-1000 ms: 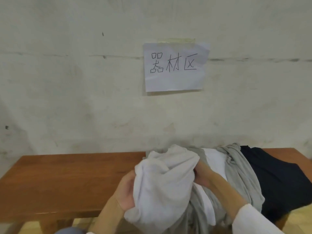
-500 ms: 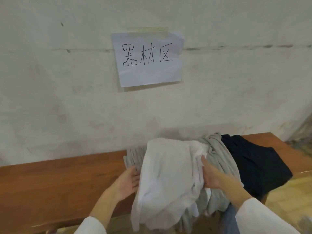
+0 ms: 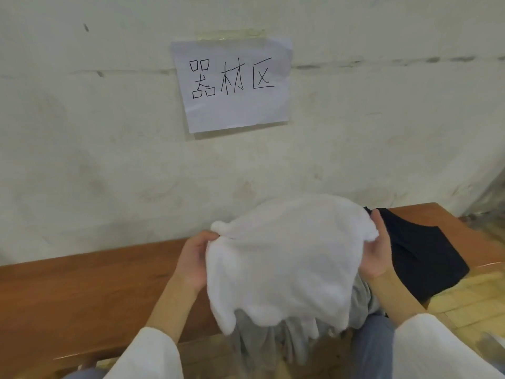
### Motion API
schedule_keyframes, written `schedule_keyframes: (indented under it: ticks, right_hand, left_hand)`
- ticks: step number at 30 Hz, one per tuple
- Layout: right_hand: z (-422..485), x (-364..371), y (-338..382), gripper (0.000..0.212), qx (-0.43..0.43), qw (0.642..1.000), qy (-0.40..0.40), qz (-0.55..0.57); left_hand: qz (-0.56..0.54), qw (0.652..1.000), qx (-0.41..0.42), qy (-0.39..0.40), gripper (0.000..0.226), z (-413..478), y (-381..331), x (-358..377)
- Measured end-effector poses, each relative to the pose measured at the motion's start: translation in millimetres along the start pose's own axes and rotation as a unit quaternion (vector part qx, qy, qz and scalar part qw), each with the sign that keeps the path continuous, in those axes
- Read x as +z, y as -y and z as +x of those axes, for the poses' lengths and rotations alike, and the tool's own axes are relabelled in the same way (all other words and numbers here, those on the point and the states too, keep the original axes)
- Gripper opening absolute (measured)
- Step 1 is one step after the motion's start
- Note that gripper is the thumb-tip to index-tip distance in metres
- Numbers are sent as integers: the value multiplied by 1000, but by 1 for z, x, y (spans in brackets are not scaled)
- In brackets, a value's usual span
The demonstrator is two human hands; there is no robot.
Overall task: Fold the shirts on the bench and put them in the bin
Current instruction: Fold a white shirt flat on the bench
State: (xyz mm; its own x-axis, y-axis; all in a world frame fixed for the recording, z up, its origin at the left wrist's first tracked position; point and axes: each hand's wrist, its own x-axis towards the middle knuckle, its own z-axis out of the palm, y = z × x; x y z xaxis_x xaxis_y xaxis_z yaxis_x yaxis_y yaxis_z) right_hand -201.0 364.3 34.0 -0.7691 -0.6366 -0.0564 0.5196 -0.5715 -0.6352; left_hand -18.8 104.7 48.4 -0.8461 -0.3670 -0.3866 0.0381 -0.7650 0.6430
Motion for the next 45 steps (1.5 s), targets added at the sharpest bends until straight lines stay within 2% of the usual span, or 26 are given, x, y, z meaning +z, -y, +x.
schedule_keyframes:
  ticks: [2, 4, 6, 7, 9, 11, 12, 13, 14, 16, 18, 19, 20, 21, 23, 25, 26, 29, 31, 33, 36, 39, 40, 42, 44, 45]
  right_hand:
    - [8, -8, -9, 75, 56, 997, 56, -20]
    - [4, 8, -17, 62, 142, 984, 91, -64]
    - [2, 8, -12, 49, 226, 962, 56, -145]
    - [2, 6, -9, 47, 234, 945, 32, -227]
    - [1, 1, 1, 36, 248, 882, -8, -401]
    - [2, 4, 6, 28, 214, 764, -68, -604]
    - [4, 4, 8, 33, 184, 705, -98, -678]
    - [5, 6, 10, 39, 151, 681, -132, -705]
    - [5, 6, 12, 40, 121, 694, -168, -689]
    - [7, 1, 16, 34, 96, 806, -227, -539]
    - [5, 1, 23, 40, 100, 900, -217, -365]
    - [3, 0, 25, 38, 87, 924, -201, -312]
    - [3, -1, 26, 35, 68, 930, -201, -300]
    - [1, -2, 26, 32, 43, 922, -218, -318]
    - [-1, -7, 23, 34, -10, 874, -285, -393]
    - [-1, -15, 22, 44, -44, 859, -323, -396]
    - [-4, -15, 23, 43, -44, 875, -326, -354]
    - [-9, -13, 25, 18, 21, 947, -297, -120]
    - [-12, -14, 24, 18, 56, 953, -296, -41]
    - [-8, -25, 17, 24, 89, 934, -334, -87]
    - [-8, -34, 6, 28, 120, 896, -354, -240]
    - [-18, -25, -2, 34, 182, 889, -263, -326]
    - [-20, -25, -3, 29, 190, 894, -223, -339]
    - [-25, -29, 1, 43, 184, 876, -147, -422]
    - [-31, -27, 5, 58, 196, 804, -33, -561]
    - [-32, -26, 6, 59, 216, 755, 16, -619]
  left_hand:
    - [-49, 999, 11, 6, 50, -2, 0, -1]
    - [-56, 998, 10, 32, 28, -8, 1, -3]
    - [-52, 998, 14, 15, 3, -11, -1, -10]
    - [-61, 998, 26, -4, 6, -10, -5, -15]
    - [-58, 996, 54, -46, 17, -5, -15, -25]
    - [-17, 993, 91, -71, 28, -4, -25, -29]
    - [11, 992, 102, -75, 32, -5, -30, -30]
    - [40, 989, 116, -85, 31, -6, -33, -30]
    - [62, 986, 130, -90, 27, -7, -36, -30]
    - [92, 976, 157, -116, 17, -7, -41, -30]
    - [136, 961, 179, -164, 12, -5, -43, -32]
    - [173, 949, 187, -188, 11, -6, -42, -33]
    - [218, 932, 197, -214, 9, -6, -41, -33]
    - [262, 912, 212, -235, 7, -6, -40, -35]
    - [316, 881, 237, -261, 13, -6, -39, -40]
    - [330, 871, 244, -271, 19, -5, -41, -47]
    - [333, 868, 242, -278, 19, -5, -42, -49]
    - [329, 867, 237, -289, 22, -7, -44, -52]
    - [329, 869, 233, -285, 24, -9, -42, -52]
    - [325, 876, 225, -275, 20, -13, -40, -47]
    - [299, 895, 218, -249, 16, -15, -35, -44]
    - [296, 897, 209, -253, 7, -16, -30, -43]
    - [301, 896, 207, -253, 13, -17, -29, -44]
    - [320, 897, 209, -222, 43, -18, -27, -47]
    - [417, 870, 208, -162, 63, -19, -24, -54]
    - [491, 836, 199, -143, 65, -18, -22, -58]
